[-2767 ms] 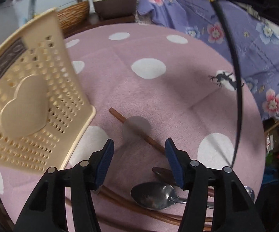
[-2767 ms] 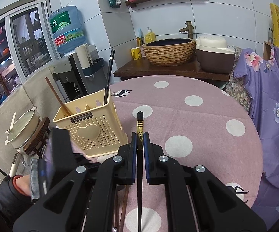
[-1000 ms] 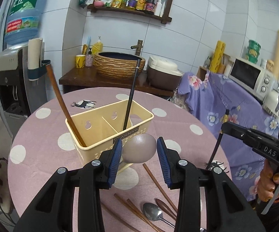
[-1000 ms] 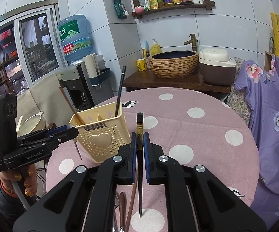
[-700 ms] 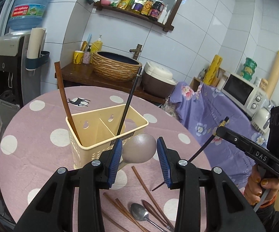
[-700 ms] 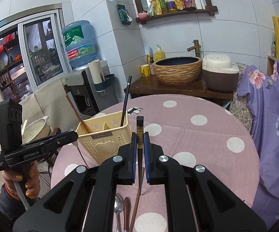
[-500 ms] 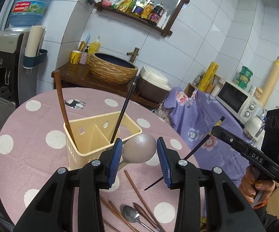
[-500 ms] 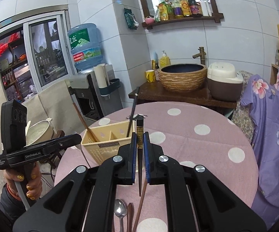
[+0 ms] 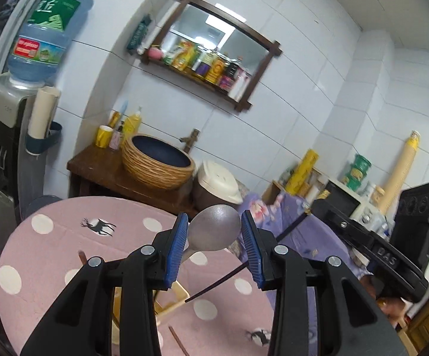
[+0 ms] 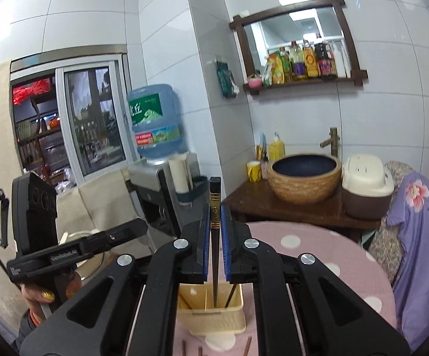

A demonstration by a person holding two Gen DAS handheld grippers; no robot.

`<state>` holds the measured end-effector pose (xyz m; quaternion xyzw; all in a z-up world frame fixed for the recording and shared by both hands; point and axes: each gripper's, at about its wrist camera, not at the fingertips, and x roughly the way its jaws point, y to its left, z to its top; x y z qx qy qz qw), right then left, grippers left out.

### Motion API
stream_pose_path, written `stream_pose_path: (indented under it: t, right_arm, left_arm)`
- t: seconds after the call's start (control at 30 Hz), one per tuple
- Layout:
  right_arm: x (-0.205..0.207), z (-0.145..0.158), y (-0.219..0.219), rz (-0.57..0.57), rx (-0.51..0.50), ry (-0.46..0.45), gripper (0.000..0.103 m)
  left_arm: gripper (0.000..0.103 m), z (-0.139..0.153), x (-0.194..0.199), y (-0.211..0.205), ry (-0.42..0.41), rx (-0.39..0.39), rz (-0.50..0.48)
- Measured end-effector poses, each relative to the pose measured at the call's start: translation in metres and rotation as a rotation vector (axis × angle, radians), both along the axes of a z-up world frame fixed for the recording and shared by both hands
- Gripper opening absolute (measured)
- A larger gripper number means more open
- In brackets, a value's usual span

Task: Organize utensils
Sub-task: 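Lower the chopstick into the basket with the right tool while the left tool holds the spoon above it, then open the left tool to drop the grey spoon while the right tool releases the chopstick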

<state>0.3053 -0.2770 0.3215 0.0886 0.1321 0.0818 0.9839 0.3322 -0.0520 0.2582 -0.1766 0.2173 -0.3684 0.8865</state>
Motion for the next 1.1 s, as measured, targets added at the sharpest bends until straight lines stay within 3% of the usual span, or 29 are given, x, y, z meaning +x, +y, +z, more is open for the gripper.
stream_pose_path:
  t: [0.4, 0.67, 0.97, 1.1]
  right_arm:
    - [0.061, -0.095, 0.011, -0.039, 0.004, 0.169, 0.008]
    - [0.072, -0.133, 0.011, -0.035, -0.002, 0.233, 0.008]
    - [0.069, -0.138, 0.008, -0.040, 0.029, 0.212, 0.008]
    - [0.067, -0.140, 0.004, -0.045, 0.034, 0.210, 0.009]
  left_arm:
    - [0.037, -0.096, 0.026, 0.007, 0.192, -0.038, 0.041]
    - [0.037, -0.134, 0.025, 0.005, 0.243, 0.029, 0.093]
    - [0.038, -0.144, 0.024, 0.004, 0.233, 0.079, 0.138]
    - [0.051, -0.141, 0.019, 0.006, 0.216, 0.083, 0.146]
